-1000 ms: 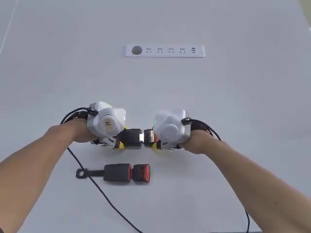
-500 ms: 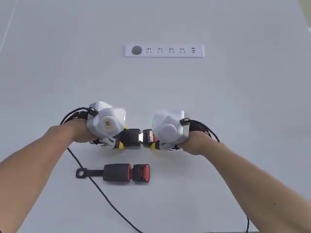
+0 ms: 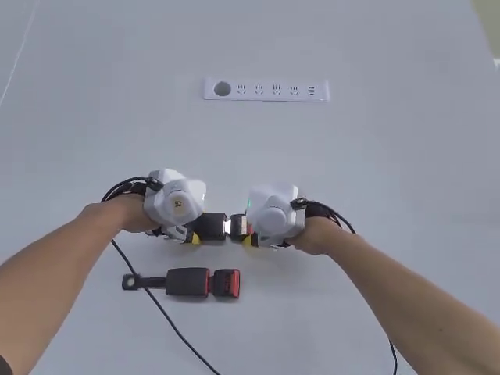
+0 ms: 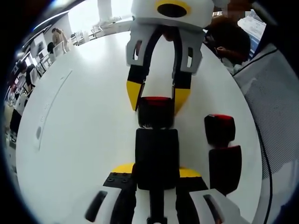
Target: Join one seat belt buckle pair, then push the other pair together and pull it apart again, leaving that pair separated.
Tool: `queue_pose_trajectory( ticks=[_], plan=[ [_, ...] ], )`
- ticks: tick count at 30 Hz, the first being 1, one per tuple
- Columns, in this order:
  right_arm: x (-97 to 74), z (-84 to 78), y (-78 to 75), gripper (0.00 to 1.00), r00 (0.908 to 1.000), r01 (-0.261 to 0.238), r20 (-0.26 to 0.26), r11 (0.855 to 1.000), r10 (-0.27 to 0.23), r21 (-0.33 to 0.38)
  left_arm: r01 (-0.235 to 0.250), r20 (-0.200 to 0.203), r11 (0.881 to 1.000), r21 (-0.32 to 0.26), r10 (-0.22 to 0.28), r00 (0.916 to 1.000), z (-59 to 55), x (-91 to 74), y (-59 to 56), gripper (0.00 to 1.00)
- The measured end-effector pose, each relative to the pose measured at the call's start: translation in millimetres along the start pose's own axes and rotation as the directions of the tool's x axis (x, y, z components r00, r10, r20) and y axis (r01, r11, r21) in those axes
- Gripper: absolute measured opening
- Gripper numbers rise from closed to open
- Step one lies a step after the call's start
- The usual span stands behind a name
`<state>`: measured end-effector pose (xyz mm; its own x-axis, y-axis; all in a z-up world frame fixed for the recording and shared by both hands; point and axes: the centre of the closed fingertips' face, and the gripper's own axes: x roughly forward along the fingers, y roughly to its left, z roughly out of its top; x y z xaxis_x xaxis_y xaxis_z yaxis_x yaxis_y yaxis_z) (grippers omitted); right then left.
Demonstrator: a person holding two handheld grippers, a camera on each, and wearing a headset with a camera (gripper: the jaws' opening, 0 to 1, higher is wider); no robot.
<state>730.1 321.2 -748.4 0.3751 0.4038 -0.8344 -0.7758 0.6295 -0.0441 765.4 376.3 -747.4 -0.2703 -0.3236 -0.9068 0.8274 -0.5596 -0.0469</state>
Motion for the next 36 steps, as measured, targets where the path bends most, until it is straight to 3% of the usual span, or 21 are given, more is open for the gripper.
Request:
queue_pose_trajectory(
  ticks=[6, 18, 36],
  plan=[
    [-9.5, -14.6, -2.9, 0.30, 0.9991, -0.007, -0.042, 1.000, 0.006, -0.017, 0.002, -0.010, 1.000, -0.003, -0.002, 0.9999, -1.1, 0.0, 0.6, 0.32],
    [-8.1, -15.1, -2.4, 0.30, 0.9994, -0.008, -0.033, 1.000, 0.008, -0.019, 0.000, -0.045, 1.000, 0.013, 0.001, 0.9990, -1.7, 1.2, 0.7, 0.32],
    [-15.8, -25.5, -4.1, 0.31, 0.9992, -0.012, -0.037, 1.000, 0.012, -0.013, 0.002, -0.039, 1.000, 0.021, -0.001, 0.9993, -2.4, 2.2, 1.3, 0.33]
  ],
)
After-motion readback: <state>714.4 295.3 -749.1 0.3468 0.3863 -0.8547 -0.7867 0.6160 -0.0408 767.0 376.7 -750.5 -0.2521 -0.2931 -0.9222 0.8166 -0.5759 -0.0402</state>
